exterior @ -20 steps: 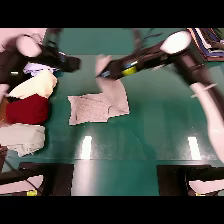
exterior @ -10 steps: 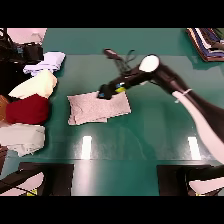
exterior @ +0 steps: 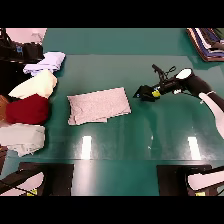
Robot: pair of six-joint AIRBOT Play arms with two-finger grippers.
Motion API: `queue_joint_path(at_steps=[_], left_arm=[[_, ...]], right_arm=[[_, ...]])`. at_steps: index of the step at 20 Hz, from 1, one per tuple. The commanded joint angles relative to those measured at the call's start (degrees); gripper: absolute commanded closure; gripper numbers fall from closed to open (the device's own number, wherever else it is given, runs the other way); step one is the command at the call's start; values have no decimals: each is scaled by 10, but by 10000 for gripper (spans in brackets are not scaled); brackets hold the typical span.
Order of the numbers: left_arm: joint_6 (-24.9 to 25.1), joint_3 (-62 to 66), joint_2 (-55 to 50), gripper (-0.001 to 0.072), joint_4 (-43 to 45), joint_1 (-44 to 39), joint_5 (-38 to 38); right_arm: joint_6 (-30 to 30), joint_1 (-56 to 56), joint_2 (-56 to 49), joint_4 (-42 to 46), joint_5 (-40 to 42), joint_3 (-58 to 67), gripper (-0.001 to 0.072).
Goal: Fold the shirts.
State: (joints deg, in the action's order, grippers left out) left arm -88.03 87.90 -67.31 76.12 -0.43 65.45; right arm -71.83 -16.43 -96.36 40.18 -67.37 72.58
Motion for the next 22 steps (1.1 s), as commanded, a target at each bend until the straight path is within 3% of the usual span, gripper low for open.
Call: queue_joint_path(at_steps=[1,3,6,8,10,11,13,16,19,22], left_arm=[[0,0,0,684,-5,0,-5],[0,0,0,684,-5,0,-3],[0,0,0,684,-13,0,-2],[0,0,0,684,-37,0,-3],[0,0,0,685,-54,-2,-3],[-1,0,0,686,-51,-9,-3],[-1,0,0,686,-47,-37,-4],[-1,0,1,686,-45,-96,-5],[-1,0,1,685,-45,-146,-14],[-2,0,0,685,-45,-177,-35]], right_arm=[[10,-23,-70,-47,-8,35,15],[9,-63,-113,-65,-7,92,109],[9,-116,-171,-103,-16,165,164],[10,-142,-198,-101,-38,208,336],[13,-152,-204,-100,-47,233,630],[14,-152,-200,-100,-49,241,700],[14,-136,-171,-72,-39,245,700],[-16,-78,-102,52,-27,244,701],[-64,30,-28,166,-40,244,701],[-80,172,47,209,-45,216,701]])
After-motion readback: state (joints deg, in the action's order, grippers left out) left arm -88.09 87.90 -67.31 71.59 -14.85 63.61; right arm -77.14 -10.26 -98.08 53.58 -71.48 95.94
